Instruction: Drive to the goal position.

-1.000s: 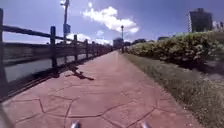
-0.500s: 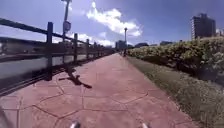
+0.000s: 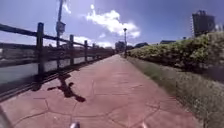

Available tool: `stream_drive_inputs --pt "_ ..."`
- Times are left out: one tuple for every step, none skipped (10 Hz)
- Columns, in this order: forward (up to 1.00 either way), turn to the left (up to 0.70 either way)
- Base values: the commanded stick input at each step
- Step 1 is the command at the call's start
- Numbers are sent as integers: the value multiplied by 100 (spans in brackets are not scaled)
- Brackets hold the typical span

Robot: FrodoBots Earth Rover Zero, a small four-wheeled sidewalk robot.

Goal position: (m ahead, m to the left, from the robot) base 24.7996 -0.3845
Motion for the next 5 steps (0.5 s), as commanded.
stream_drive_inputs --pt "85 0" --pt "85 0" --pt "85 0" --pt "85 0" --pt "85 0"
